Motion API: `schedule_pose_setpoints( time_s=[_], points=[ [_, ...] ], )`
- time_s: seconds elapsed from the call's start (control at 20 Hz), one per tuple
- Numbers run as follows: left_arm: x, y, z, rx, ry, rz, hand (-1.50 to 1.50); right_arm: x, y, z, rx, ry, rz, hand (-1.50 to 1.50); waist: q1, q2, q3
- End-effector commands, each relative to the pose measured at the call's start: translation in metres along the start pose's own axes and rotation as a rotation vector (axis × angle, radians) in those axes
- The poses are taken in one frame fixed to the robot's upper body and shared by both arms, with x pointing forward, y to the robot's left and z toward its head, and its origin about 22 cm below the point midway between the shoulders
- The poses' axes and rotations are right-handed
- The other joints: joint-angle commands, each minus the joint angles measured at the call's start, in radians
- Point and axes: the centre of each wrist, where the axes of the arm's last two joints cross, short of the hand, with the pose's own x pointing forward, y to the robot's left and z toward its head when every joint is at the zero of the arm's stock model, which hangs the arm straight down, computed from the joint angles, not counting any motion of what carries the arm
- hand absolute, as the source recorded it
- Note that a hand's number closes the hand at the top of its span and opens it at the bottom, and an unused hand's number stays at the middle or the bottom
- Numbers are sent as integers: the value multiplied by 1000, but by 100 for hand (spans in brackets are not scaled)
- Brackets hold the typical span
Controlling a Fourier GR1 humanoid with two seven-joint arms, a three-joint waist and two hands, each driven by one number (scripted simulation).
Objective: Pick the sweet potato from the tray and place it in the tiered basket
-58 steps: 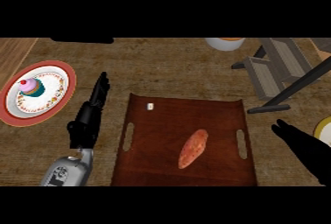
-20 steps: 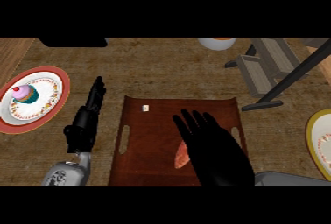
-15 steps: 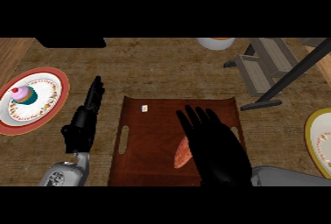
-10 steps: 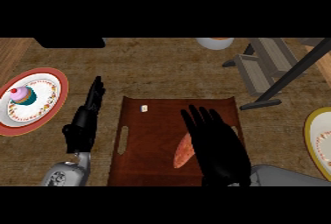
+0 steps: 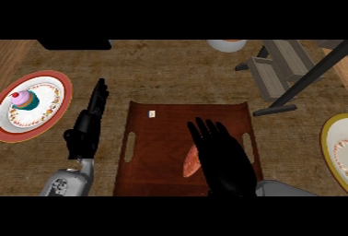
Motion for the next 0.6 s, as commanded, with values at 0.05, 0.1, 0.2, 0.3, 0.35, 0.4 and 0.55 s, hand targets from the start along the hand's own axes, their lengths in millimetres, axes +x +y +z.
schedule_pose_setpoints(
  time_s=[0.05, 0.1, 0.2, 0.3, 0.35, 0.4, 0.55],
  points=[
    [-1, -10, -3, -7, 6, -15, 0, 1, 7, 0, 8, 149, 5, -150, -1, 2, 1],
    [6, 6, -2, -8, -6, 2, 0, 9, 3, -9, 31, 159, 12, -150, 7, 1, 0],
    [14, 3, -10, -12, -12, -10, 0, 11, 4, -7, 13, 146, -1, -150, 4, 1, 0],
    [-10, 0, 15, -19, 2, 8, 0, 16, 18, -7, 46, 152, 1, -150, 9, 1, 0],
    [15, -6, 0, -10, -2, 19, 0, 18, 3, -19, 43, 153, -17, -150, 10, 2, 0],
    [-4, 0, 3, -6, -5, -10, 0, 12, 12, -16, 53, 163, -13, -150, 5, 2, 0],
    [0, 4, 6, -22, 7, 1, 0, 5, 25, -28, 41, 174, -6, -150, 8, 2, 1]
  ],
)
